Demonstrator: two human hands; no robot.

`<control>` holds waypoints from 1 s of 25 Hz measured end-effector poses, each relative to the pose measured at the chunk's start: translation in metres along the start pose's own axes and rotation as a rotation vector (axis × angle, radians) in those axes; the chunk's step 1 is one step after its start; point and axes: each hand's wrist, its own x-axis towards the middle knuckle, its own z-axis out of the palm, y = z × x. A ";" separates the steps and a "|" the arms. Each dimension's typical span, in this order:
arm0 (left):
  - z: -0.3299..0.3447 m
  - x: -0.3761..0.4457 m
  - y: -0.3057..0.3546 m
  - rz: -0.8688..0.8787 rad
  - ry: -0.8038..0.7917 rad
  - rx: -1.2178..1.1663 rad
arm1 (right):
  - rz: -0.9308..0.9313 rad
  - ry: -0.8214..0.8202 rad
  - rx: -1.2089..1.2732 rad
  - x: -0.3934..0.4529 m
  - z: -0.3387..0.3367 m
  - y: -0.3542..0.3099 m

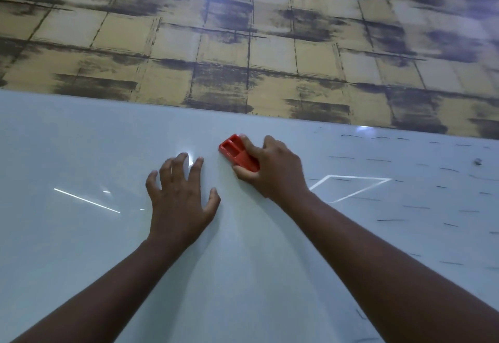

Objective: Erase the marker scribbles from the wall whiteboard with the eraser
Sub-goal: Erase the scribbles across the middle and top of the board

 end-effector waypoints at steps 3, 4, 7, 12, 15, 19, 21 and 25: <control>0.002 0.001 0.017 0.085 0.019 -0.031 | 0.236 0.047 0.032 -0.014 -0.015 0.058; 0.006 0.000 0.026 0.140 0.028 -0.033 | 0.346 0.064 0.035 -0.017 -0.021 0.079; 0.017 0.001 0.054 0.285 0.057 -0.017 | 0.645 0.126 0.028 -0.032 -0.038 0.142; 0.034 -0.006 0.078 0.321 0.052 -0.032 | 0.825 0.229 0.046 -0.057 -0.044 0.182; 0.039 -0.011 0.080 0.318 0.069 -0.025 | 0.799 0.155 0.003 -0.051 -0.040 0.171; 0.042 -0.011 0.077 0.317 0.066 -0.029 | 0.687 0.065 -0.034 -0.033 -0.037 0.132; 0.044 -0.011 0.076 0.321 0.063 -0.036 | 0.595 0.038 0.003 -0.014 -0.031 0.100; 0.046 -0.010 0.073 0.319 0.071 -0.045 | 0.345 -0.037 0.036 -0.003 -0.015 0.039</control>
